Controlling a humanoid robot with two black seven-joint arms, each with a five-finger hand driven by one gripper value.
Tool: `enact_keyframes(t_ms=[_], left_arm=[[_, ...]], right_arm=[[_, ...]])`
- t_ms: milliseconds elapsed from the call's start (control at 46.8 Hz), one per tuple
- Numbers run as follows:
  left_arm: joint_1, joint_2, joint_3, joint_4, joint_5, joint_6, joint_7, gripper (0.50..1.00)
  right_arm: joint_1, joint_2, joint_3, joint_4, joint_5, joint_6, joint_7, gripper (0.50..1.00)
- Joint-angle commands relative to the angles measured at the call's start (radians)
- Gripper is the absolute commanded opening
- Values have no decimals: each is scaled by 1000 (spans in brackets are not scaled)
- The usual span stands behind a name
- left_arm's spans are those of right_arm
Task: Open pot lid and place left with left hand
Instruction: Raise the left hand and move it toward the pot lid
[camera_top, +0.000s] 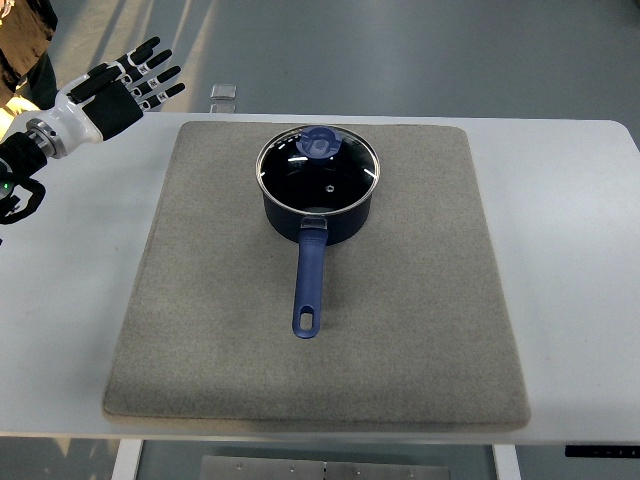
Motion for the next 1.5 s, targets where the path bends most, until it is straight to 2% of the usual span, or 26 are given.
enact_keyframes(t_ms=[0,598,748,897,1132,1388,1474], left_arm=[[-1,-4,-1,3,0,0,0,994],[-15,-34,7,6,11,0,-4,992],[-41,-33,-12,3,156,0,-7,992],[-67,-17,-23,3,313,0,-69,990],[-116,7,-26,6,649,0,-235,984],[-145,30,-24,-38,883,0,-255,984],[-148,35,-27,-66,974,0,-290,984]], right_arm=[[1,0,0,0,0,0,0,915],[1,0,0,0,0,0,0,915],[1,0,0,0,0,0,0,917],[1,0,2,0,0,0,0,915],[1,0,0,0,0,0,0,917],[1,0,0,0,0,0,0,917],[-1,0,0,0,0,0,0,917]])
